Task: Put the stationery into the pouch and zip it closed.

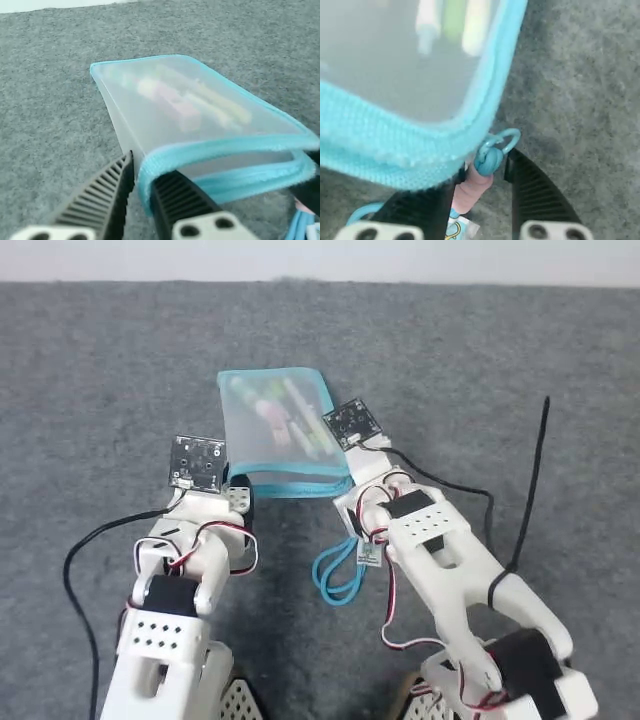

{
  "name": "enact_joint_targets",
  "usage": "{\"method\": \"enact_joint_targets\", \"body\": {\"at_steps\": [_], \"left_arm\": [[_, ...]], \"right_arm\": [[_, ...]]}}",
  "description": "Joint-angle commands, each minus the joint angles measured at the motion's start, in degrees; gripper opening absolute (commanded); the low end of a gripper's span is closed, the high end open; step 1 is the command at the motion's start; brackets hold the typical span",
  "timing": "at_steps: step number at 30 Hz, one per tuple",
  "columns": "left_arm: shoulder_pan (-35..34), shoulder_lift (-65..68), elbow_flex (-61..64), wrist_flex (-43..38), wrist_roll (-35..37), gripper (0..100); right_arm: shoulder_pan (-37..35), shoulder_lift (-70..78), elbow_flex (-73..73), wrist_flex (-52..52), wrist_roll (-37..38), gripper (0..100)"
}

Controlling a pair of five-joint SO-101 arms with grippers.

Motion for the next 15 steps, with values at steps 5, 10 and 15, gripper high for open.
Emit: {"method": "enact_joint_targets", "body": {"at_steps": [5, 10, 15], "left_arm": [[0.1, 0.1, -0.8, -2.4, -0.6, 1], [0.1, 0.1, -0.8, -2.4, -0.6, 1], [0.1, 0.1, -0.8, -2.4, -0.6, 1]], "right_arm": [[0.5, 0.3, -0.4, 1.8, -0.6, 19.4], [0.5, 0.4, -0.3, 3.5, -0.6, 21.5], [-0.4, 0.4, -0.3, 5.0, -0.6, 21.4]]}}
